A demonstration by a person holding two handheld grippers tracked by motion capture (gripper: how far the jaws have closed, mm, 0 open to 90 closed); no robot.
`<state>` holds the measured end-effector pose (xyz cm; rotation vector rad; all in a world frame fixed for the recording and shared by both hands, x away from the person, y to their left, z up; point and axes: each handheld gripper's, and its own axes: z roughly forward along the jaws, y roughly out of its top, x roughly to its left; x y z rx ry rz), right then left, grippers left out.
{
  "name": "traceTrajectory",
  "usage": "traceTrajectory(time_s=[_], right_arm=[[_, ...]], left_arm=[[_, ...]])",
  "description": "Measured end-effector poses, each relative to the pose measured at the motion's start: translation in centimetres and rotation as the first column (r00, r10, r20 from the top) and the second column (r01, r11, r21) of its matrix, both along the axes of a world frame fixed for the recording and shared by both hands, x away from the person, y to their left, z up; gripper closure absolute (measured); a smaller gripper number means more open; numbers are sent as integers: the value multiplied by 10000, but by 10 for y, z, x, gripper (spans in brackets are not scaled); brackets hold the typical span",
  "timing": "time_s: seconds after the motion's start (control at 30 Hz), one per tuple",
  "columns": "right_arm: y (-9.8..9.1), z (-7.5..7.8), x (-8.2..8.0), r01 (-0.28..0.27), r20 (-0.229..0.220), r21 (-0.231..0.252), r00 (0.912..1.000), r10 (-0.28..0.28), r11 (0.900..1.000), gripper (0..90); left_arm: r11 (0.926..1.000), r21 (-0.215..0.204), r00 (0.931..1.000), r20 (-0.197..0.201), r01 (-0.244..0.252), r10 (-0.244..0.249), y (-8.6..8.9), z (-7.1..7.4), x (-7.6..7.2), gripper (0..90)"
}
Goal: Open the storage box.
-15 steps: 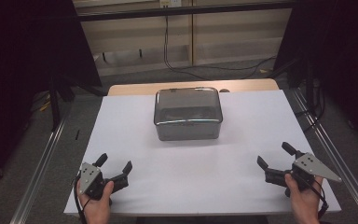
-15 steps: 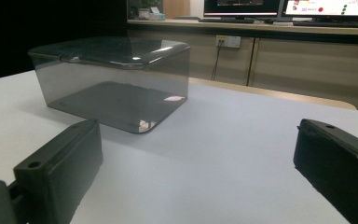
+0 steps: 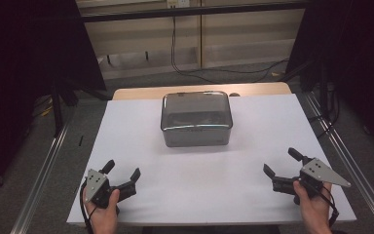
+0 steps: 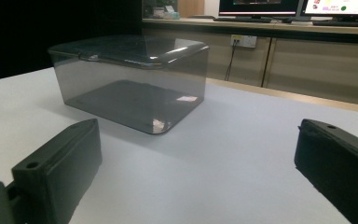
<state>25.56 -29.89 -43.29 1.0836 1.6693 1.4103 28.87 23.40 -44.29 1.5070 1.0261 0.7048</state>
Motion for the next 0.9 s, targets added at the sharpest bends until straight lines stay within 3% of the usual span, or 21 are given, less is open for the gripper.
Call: traceTrajectory(time_s=[0.17, 0.37, 0.63, 0.7, 0.83, 0.9], right_arm=[[8, 2, 5, -412, -191, 143, 9990, 415, 9990, 9], [21, 4, 12, -723, -312, 66, 9969, 725, 9974, 2], [37, 5, 21, -1247, -487, -27, 9910, 1245, 9922, 6], [41, 8, 24, -1342, -446, 46, 9899, 1342, 9909, 5], [48, 11, 29, -1448, -385, 131, 9887, 1452, 9894, 4], [55, 14, 37, -1600, -350, 239, 9864, 1608, 9868, 4]], left_arm=[[9998, -191, 9992, -396, 89, -97, 3, -1, 0, 33], [9991, -179, 9980, -501, 377, -386, 1, 0, 0, 33], [9987, 35, 9983, -296, 503, -502, -1, -1, 1, 29], [9964, -123, 9959, -300, 845, -848, -3, 0, 0, 29], [9946, -172, 9943, -299, 1020, -1025, -6, 0, 0, 28], [9928, -40, 9924, -307, 1193, -1194, -7, -1, 4, 26]])
